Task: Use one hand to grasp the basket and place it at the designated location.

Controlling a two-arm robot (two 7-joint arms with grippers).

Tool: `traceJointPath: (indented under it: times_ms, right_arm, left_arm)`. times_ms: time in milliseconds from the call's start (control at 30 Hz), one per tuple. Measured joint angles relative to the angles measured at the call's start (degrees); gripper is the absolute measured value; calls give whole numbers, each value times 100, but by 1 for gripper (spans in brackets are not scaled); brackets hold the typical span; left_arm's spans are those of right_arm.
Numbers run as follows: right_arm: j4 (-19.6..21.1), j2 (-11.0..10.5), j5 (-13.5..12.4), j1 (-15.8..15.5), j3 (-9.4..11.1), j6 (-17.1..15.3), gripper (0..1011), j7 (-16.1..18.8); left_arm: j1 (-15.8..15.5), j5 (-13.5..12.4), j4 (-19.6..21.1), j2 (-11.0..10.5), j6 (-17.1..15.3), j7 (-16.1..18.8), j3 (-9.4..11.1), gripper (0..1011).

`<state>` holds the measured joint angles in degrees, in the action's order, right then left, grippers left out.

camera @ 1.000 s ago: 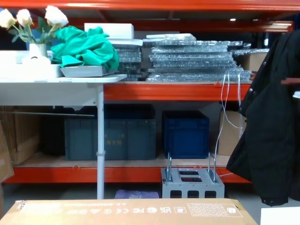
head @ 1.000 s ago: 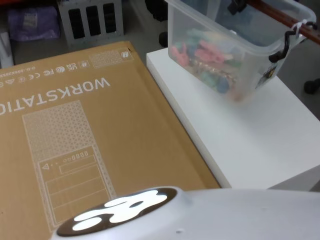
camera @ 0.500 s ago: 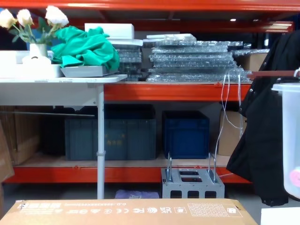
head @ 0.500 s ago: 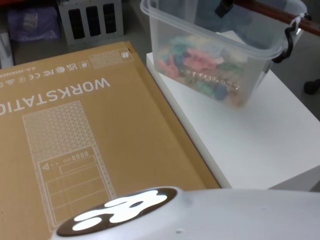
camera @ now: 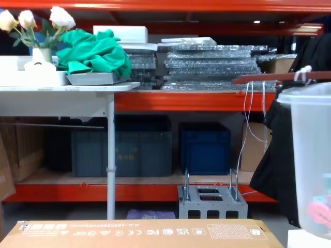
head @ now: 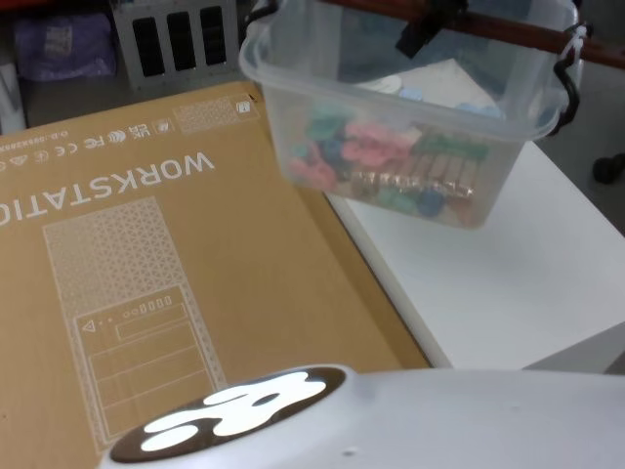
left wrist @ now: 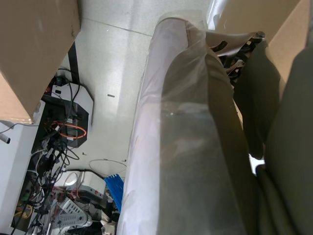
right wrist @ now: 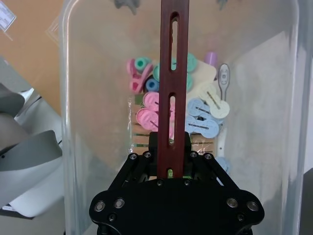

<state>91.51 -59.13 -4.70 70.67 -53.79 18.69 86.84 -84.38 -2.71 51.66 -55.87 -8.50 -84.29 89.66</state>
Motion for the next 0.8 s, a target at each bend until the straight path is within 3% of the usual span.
traceJointPath:
  times_ms: [400, 600, 800]
  right_arm:
    - [449, 60, -269, 75, -76, 442, 233, 32]
    - [605, 214, -375, 157, -162, 671, 233, 76]
    - [734, 426, -718, 192, -281, 1397, 233, 242]
  left_arm:
    - [0, 0, -2, 0, 0, 0, 0, 0]
    - [0, 0, 0, 0, 0, 0, 0, 0]
    - [0, -1, -2, 0, 0, 0, 0, 0]
